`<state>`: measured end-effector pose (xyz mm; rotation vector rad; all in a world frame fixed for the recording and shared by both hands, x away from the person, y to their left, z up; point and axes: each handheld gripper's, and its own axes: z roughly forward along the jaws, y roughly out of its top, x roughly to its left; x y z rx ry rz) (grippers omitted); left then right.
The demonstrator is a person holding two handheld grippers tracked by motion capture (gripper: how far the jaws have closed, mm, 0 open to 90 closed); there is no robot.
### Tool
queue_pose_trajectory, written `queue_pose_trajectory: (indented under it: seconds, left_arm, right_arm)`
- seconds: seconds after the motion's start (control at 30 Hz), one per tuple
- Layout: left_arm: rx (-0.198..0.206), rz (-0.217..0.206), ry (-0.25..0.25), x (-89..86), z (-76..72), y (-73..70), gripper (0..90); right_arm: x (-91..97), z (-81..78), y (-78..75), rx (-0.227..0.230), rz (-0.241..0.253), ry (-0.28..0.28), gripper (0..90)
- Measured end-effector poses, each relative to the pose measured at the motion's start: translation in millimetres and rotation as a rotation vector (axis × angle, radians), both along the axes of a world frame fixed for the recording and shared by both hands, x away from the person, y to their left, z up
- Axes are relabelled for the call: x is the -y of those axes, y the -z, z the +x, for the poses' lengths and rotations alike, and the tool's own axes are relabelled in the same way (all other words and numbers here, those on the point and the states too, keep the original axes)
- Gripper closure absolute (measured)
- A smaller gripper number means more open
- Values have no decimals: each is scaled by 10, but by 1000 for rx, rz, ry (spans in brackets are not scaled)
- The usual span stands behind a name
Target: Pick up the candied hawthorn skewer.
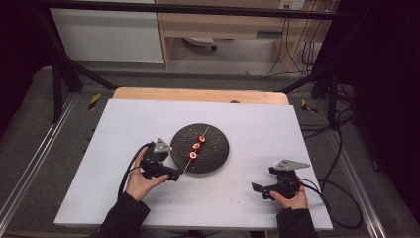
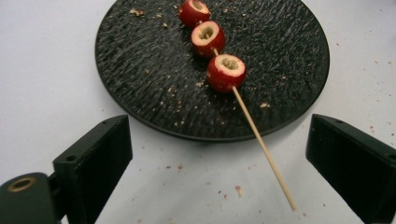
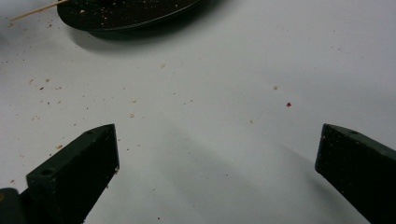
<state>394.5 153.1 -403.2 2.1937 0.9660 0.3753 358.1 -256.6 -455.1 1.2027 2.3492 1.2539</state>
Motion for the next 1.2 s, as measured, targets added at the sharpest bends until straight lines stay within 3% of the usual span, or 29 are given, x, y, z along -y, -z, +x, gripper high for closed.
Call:
queue_pose_trajectory:
  seconds: [0.27,0.7,1.1,1.2]
  left_arm:
    - [-38,55,-13,169,109,47,178]
    - [-80,120,-36,382,184,114,529]
    - [-126,116,-73,517,224,134,758]
    - [-135,121,-83,545,224,141,778]
  right_arm:
    - [-1,1,2,0,-1,-2,6]
    - [-1,2,2,0,2,-3,6]
    - [-4,3,4,-4,7,-5,6]
    - [-4,4,4,-3,7,-6,6]
